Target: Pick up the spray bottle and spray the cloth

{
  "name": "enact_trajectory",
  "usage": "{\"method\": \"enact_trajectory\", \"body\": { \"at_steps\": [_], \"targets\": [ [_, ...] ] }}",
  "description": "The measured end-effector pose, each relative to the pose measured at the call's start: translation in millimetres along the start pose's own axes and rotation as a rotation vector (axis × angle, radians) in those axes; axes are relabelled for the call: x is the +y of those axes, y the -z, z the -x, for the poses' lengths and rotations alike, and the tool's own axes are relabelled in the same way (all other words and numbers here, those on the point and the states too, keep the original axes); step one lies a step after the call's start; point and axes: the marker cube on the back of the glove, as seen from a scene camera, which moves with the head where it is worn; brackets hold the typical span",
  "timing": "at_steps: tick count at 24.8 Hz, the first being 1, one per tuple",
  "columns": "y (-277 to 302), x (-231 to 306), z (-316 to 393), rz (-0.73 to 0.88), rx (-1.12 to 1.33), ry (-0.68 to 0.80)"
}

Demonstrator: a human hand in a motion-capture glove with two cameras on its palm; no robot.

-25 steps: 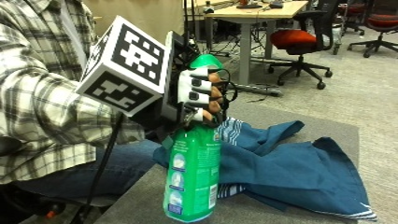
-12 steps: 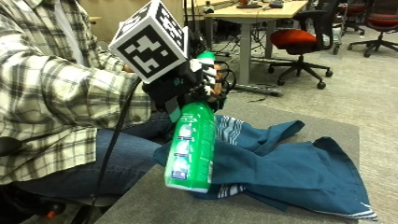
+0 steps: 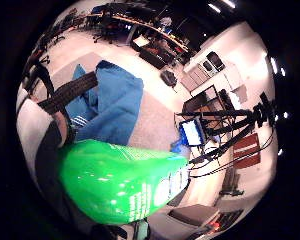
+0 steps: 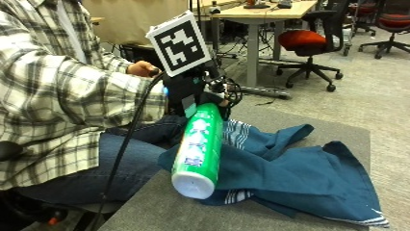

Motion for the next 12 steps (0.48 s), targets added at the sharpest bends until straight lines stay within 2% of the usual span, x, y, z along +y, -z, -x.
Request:
{"method": "enact_trajectory", "body": {
  "at_steps": [8,12],
  "targets": [
    [-10.8,-0.7,9.0,0.073,0.106,0.051],
    [-17.0,2.3,14.7,0.107,0.146,0.122]
  ]
}}
